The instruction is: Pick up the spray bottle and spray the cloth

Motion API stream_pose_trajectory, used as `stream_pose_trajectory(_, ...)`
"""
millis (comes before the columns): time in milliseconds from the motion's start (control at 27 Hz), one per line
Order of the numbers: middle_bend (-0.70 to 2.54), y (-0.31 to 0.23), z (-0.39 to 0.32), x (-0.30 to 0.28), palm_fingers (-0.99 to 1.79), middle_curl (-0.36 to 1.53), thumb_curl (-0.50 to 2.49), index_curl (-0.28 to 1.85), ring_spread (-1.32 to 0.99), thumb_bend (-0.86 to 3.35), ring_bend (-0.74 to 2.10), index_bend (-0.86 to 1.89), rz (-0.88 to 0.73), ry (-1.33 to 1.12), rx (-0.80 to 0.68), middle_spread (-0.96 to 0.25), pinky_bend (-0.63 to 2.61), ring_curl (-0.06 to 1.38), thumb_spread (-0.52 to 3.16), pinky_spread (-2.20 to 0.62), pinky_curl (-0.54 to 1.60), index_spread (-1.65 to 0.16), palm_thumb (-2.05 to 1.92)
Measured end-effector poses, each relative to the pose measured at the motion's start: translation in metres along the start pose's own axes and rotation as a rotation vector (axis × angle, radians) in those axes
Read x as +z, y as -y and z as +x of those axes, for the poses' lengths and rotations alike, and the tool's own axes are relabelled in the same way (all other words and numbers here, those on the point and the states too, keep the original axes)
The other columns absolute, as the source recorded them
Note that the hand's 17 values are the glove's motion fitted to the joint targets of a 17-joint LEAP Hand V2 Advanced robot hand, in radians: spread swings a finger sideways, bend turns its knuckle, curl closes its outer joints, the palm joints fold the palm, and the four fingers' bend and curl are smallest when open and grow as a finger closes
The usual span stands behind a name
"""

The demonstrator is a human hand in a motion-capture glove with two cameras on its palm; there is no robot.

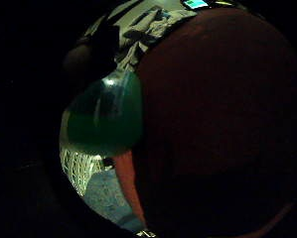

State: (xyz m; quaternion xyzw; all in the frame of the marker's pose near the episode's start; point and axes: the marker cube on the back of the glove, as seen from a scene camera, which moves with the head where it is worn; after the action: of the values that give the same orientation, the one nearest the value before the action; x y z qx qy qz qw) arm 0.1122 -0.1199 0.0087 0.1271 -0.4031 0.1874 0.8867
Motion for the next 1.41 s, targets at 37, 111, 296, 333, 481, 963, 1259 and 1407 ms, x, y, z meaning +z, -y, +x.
stream_pose_trajectory(37,0.28,0.003,0.0,0.001,0.59,0.39,0.3,0.2,0.01,0.0,0.44,0.16,0.011,0.019,-0.007,-0.01,0.34,0.34,1.08,0.19,0.34,-0.39,0.66)
stream_pose_trajectory(111,0.27,0.008,0.0,0.004,0.65,0.38,0.31,0.22,0.0,0.01,0.43,0.2,0.036,0.045,-0.019,-0.02,0.3,0.34,1.08,0.19,0.34,-0.38,0.7)
stream_pose_trajectory(296,0.25,0.014,0.003,0.009,0.78,0.38,0.34,0.27,-0.02,0.02,0.42,0.23,0.101,0.063,-0.038,-0.04,0.22,0.33,1.04,0.18,0.32,-0.36,0.8)
stream_pose_trajectory(333,0.25,0.015,0.003,0.009,0.81,0.38,0.35,0.28,-0.02,0.03,0.42,0.24,0.115,0.063,-0.041,-0.05,0.2,0.33,1.03,0.18,0.31,-0.36,0.82)
stream_pose_trajectory(481,0.21,0.016,0.002,0.011,0.92,0.38,0.39,0.31,-0.04,0.05,0.41,0.24,0.173,0.052,-0.057,-0.06,0.23,0.33,1.0,0.17,0.32,-0.33,0.91)
stream_pose_trajectory(963,0.18,0.033,-0.022,-0.008,1.09,0.39,0.48,0.35,-0.07,-0.01,0.44,0.15,0.277,-0.047,-0.059,-0.07,0.28,0.37,0.86,0.08,0.36,-0.29,0.98)
stream_pose_trajectory(1259,0.2,0.066,-0.063,-0.046,1.16,0.4,0.51,0.37,-0.07,-0.03,0.47,0.15,0.185,-0.227,0.064,-0.09,0.3,0.38,0.81,0.04,0.37,-0.27,0.97)
stream_pose_trajectory(1407,0.21,0.087,-0.075,-0.06,1.16,0.41,0.53,0.38,-0.07,-0.03,0.47,0.15,0.105,-0.306,0.193,-0.09,0.31,0.38,0.79,0.03,0.37,-0.27,0.95)
